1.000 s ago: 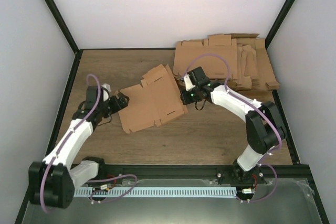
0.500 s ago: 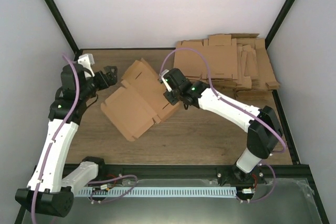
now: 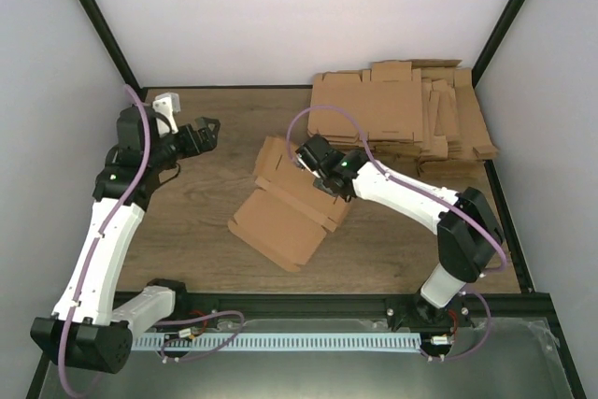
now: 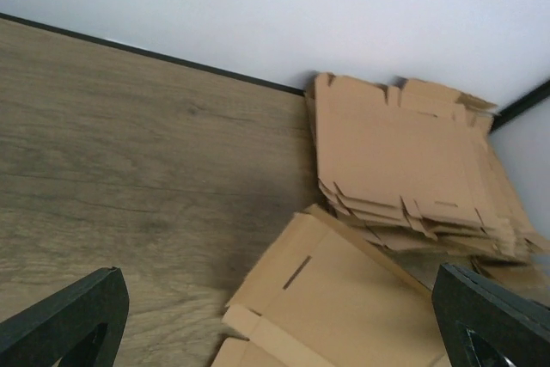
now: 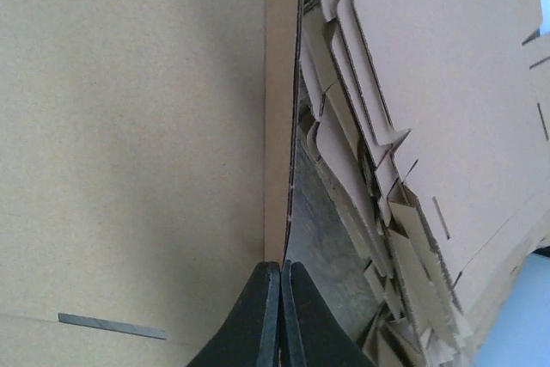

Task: Fold the paper box

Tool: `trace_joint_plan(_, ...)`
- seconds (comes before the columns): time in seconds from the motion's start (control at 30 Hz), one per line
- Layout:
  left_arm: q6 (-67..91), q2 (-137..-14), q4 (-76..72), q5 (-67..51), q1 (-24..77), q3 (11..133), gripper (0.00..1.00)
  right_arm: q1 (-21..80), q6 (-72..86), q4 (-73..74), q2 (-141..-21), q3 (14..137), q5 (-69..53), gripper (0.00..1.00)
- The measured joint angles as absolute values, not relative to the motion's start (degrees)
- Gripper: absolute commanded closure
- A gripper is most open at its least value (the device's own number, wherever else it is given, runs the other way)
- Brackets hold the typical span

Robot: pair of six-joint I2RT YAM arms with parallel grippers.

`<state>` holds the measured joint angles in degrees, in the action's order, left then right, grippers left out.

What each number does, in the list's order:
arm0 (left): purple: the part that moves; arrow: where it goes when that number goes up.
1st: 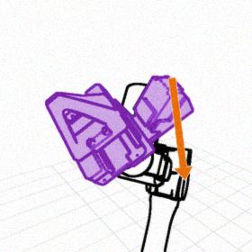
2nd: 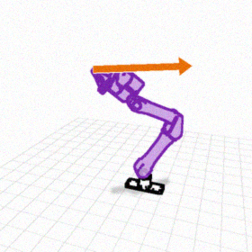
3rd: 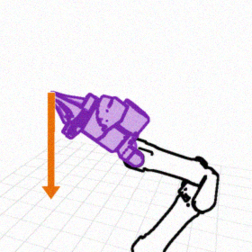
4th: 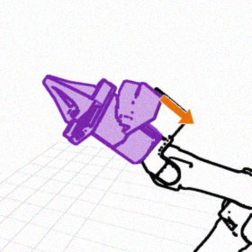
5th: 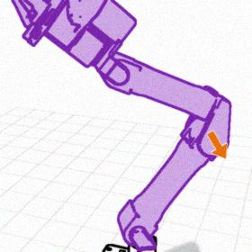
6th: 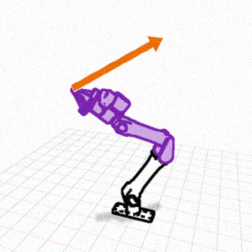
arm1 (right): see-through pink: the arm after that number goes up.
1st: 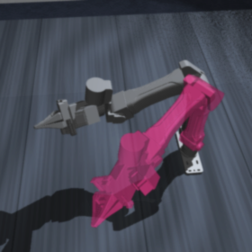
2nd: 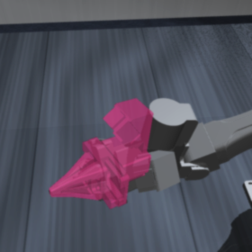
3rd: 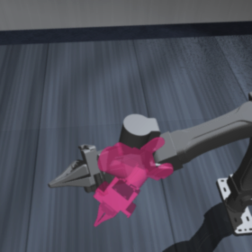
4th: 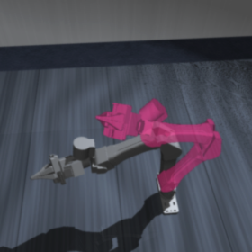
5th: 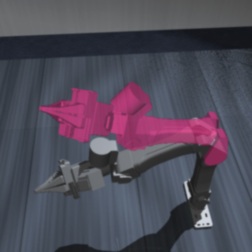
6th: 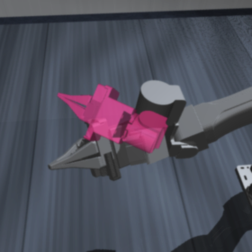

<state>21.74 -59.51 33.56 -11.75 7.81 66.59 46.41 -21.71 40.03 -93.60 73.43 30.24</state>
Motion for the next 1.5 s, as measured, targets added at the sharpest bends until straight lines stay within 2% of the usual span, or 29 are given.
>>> trace_joint_plan(0.23, 19.35, -61.93, 32.56, -20.27, 7.84, 65.98, 0.0, 46.89, -32.75, 36.58, -93.36, 72.12, 26.81, 0.99)
trace_joint_plan(0.47, 17.69, -64.03, 32.69, -23.31, 7.84, 65.04, 0.0, 48.9, -45.04, 30.5, -92.97, 68.42, 18.2, 0.99)
trace_joint_plan(0.73, 15.11, -69.65, 34.13, -25.02, 7.84, 65.1, 0.0, 48.95, -53.12, 23.4, -93.95, 68.31, 14.11, 0.99)
trace_joint_plan(1.1, 10.2, -80.82, 39.68, -28.4, 7.84, 69.58, 0.0, 49.04, -56.53, 17.69, -94.61, 65.47, 11.92, 0.98)
trace_joint_plan(1.5, 9.72, -86.96, 38.22, -34.2, 11.79, 66.11, 0.11, 51.62, -56.97, 14.74, -97.91, 64.69, 13.87, 0.99)
